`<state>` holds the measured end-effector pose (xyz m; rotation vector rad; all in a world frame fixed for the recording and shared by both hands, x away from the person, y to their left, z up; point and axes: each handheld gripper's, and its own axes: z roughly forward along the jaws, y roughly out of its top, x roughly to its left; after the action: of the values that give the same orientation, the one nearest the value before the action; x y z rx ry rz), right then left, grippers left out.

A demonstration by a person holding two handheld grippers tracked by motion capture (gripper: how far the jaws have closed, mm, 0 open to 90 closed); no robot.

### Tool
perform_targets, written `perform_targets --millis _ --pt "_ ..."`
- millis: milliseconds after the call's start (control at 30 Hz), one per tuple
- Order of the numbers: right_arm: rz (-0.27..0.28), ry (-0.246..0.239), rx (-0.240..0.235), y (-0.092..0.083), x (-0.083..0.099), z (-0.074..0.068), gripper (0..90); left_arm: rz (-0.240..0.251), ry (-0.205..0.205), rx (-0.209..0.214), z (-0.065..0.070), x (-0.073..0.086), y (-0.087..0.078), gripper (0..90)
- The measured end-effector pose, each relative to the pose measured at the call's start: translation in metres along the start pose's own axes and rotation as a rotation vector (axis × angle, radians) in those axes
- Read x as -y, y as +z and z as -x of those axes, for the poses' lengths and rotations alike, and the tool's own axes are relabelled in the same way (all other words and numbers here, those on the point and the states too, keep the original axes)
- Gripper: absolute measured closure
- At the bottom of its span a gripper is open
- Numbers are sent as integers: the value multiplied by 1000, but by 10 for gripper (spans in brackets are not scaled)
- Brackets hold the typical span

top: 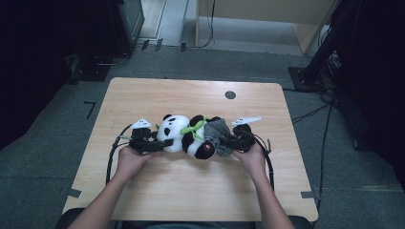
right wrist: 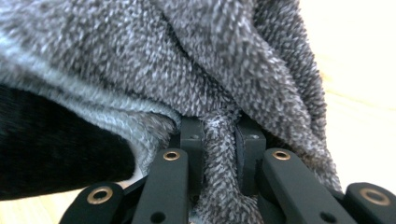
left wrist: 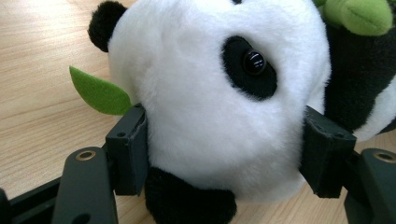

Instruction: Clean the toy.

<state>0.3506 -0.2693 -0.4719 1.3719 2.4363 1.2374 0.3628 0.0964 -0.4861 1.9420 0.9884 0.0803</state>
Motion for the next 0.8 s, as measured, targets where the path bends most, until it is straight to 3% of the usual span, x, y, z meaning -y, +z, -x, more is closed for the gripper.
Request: perform_targets --millis 233,333,400,467,633,800 --pt "-21 28 -5 2 3 8 786 2 -2 1 0 0 0 296" --pt "-85 14 75 3 4 13 786 0 -3 4 -2 0 0 293" --pt "-124 55 100 5 7 21 786 -1 -3 4 -2 0 -1 292" --pt "-130 82 116 3 8 28 787 -2 -3 4 -2 1 -1 291" --pt "-90 115 169 -13 6 35 793 -4 1 4 -2 1 -1 290" --pt "20 136 178 -41 0 35 795 -4 7 1 -1 1 -1 290"
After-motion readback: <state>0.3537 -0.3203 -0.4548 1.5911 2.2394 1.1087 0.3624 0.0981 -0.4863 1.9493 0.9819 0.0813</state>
